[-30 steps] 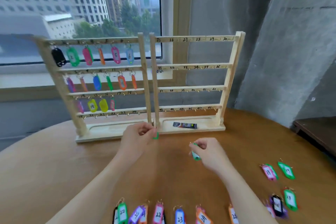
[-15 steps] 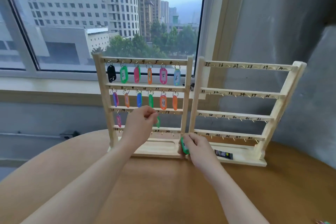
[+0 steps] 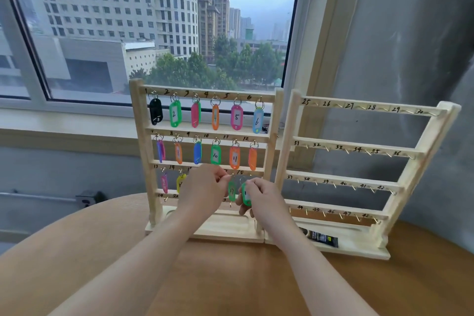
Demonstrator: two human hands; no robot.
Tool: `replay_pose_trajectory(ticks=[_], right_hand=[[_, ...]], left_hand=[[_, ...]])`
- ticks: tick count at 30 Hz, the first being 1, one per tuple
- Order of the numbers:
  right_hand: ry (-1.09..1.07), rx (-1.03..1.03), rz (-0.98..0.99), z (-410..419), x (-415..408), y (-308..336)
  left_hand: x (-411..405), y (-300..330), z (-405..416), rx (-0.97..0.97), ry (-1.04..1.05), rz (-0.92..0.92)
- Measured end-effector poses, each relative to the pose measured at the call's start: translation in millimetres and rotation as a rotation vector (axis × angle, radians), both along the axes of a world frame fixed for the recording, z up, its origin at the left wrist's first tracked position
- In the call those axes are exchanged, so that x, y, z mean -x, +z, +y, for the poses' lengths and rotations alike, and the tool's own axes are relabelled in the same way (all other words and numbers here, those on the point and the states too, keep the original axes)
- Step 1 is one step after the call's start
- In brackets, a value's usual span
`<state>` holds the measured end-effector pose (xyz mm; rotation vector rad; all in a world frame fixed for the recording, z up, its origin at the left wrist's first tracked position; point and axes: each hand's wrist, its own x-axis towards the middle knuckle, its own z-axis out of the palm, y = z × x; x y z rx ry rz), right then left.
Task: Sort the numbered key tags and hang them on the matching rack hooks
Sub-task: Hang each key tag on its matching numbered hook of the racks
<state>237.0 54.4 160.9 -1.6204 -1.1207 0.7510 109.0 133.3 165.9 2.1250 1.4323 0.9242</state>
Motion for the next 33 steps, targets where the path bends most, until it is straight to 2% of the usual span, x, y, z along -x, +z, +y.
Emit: replay_pose_trajectory(ticks=[10,16,21,26,30,33], right_hand=[[-0.045,-0.065,0.034,20.7,17.0,-1.5],[-0.148,-0.044,-0.212,25.1,23.0,-9.1],[-0.094,0.047,-0.327,13.8,15.4,-14.2],[-0.077,0.132,-0.458,-38.4,-23.7,-21.3],[-0.186,0.188,-0.538,-113.2,-84.2,-25.1],[-0.295,0.235,-0.541,-175.3,-134.6,-26.1]], left_hand=[[15.8,-9.6,-8.9,-0.029,0.024,0.059],[25.0,-15.9,-18.0,0.033,0.007,0.025],[28.7,-18.8,-32.3,0.064,0.006,0.015],[11.3,-33.3,-64.4,0.107,-0.095,-0.033],[-34.7,-51.6,-104.9,0.174,-0.283,-0.062],[-82.8,-65.4,-138.6,0.162,-0.449,0.023]])
